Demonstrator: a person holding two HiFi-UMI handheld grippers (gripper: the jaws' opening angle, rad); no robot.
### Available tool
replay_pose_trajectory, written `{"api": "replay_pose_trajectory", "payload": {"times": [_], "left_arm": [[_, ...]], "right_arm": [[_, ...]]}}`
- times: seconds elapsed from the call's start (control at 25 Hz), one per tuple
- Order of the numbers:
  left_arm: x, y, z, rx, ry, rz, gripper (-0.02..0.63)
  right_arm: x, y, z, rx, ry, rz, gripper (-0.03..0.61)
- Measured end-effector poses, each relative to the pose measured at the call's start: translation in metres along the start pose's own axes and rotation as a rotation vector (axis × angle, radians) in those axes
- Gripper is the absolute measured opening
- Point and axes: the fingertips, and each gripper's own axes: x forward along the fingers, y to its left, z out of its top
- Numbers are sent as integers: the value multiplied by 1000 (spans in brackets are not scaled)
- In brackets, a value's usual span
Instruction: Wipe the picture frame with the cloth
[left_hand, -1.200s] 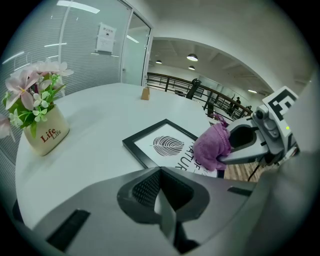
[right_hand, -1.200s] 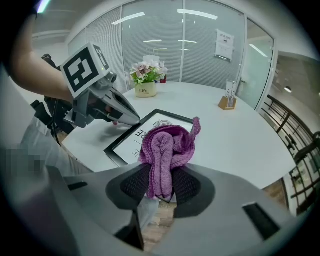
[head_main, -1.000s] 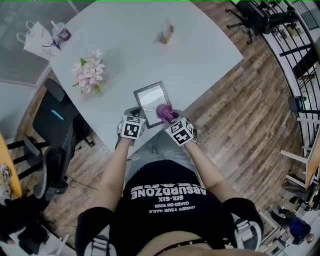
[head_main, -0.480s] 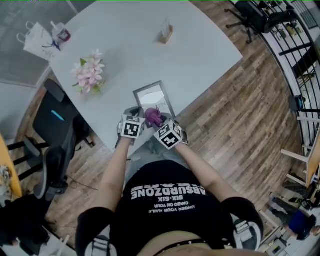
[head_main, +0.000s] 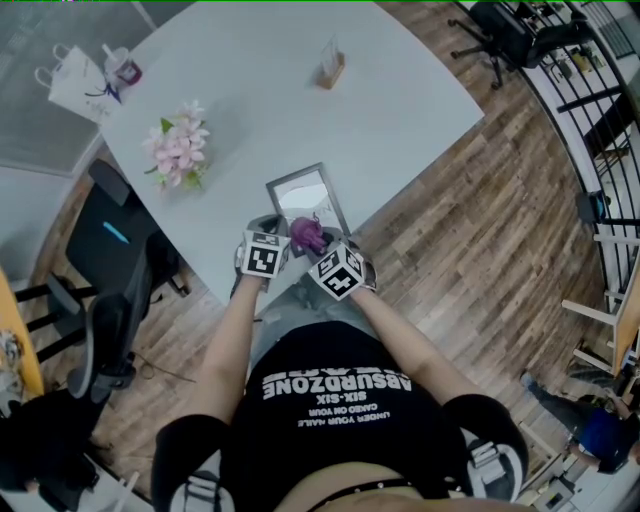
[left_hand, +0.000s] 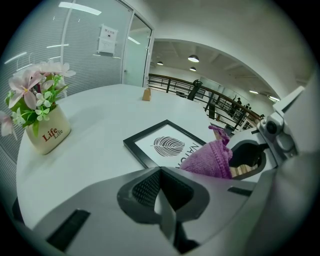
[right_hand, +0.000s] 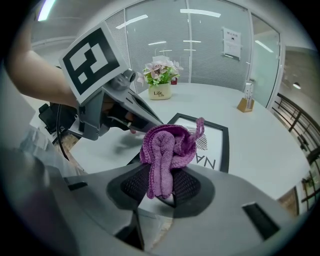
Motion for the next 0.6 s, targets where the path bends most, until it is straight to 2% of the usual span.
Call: {"api": "replay_pose_trajectory", "payload": {"times": [0.6], "left_arm": [[0,-1,0,4,-5,3,15]], "right_arm": [[0,0,-2,-7,-22,-9,130]]}}
